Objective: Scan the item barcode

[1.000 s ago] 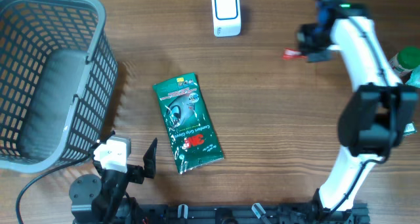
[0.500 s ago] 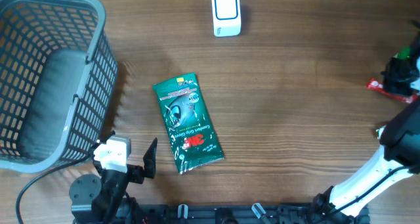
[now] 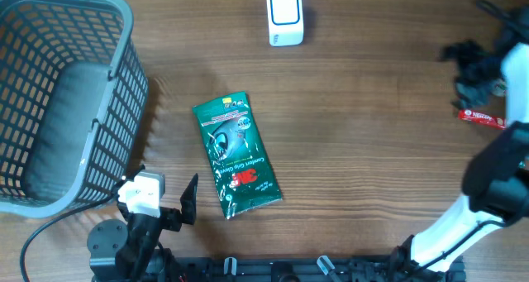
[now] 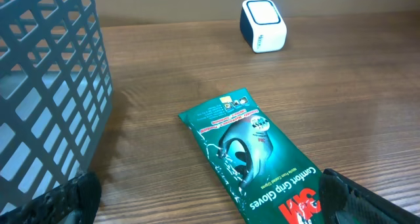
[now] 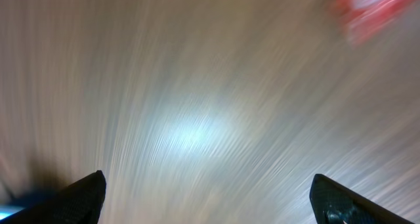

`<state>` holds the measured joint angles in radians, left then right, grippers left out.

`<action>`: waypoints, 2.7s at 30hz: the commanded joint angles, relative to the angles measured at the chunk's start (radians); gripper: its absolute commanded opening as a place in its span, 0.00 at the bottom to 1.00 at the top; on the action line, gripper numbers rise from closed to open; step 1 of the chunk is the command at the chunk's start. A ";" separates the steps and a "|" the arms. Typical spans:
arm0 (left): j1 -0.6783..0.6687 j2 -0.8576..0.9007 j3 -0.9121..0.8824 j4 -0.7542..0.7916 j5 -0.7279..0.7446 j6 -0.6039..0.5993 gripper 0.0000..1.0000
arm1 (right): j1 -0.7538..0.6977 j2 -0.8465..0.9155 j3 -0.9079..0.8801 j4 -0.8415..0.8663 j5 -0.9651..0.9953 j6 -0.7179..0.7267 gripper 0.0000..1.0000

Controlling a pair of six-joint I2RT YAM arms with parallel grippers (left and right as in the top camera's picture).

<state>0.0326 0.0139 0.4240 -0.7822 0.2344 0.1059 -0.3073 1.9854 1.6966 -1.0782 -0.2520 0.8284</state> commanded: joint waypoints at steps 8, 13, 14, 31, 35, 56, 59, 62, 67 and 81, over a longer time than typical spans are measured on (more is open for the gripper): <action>-0.005 -0.006 -0.006 0.002 0.012 -0.010 1.00 | 0.807 0.005 0.010 0.126 0.055 -0.148 0.99; -0.005 -0.006 -0.006 0.002 0.012 -0.010 1.00 | 1.019 0.076 0.008 0.200 0.054 -0.146 1.00; -0.005 -0.006 -0.006 0.002 0.012 -0.010 1.00 | 1.049 0.095 0.007 0.201 0.055 -0.148 1.00; -0.005 -0.006 -0.006 0.002 0.012 -0.010 1.00 | 1.151 0.302 0.007 0.074 0.270 -0.254 0.04; -0.005 -0.006 -0.006 0.002 0.012 -0.010 1.00 | 1.076 0.266 0.008 0.071 -0.076 -0.501 0.04; -0.005 -0.006 -0.006 0.002 0.012 -0.010 1.00 | 1.069 0.213 -0.017 0.109 0.338 -0.570 1.00; -0.005 -0.006 -0.006 0.002 0.011 -0.010 1.00 | 1.094 0.257 -0.054 0.142 0.391 -0.571 1.00; -0.005 -0.006 -0.006 0.002 0.011 -0.010 1.00 | 1.093 0.313 -0.074 0.119 0.328 -0.622 0.92; -0.005 -0.006 -0.006 0.002 0.012 -0.010 1.00 | 1.080 0.348 -0.066 0.025 0.126 -0.695 0.04; -0.005 -0.006 -0.006 0.002 0.012 -0.010 1.00 | 0.712 0.202 0.012 -0.183 -1.029 -0.687 0.05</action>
<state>0.0326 0.0139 0.4240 -0.7822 0.2344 0.1062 0.4572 2.2280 1.6913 -1.2568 -1.0096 0.1253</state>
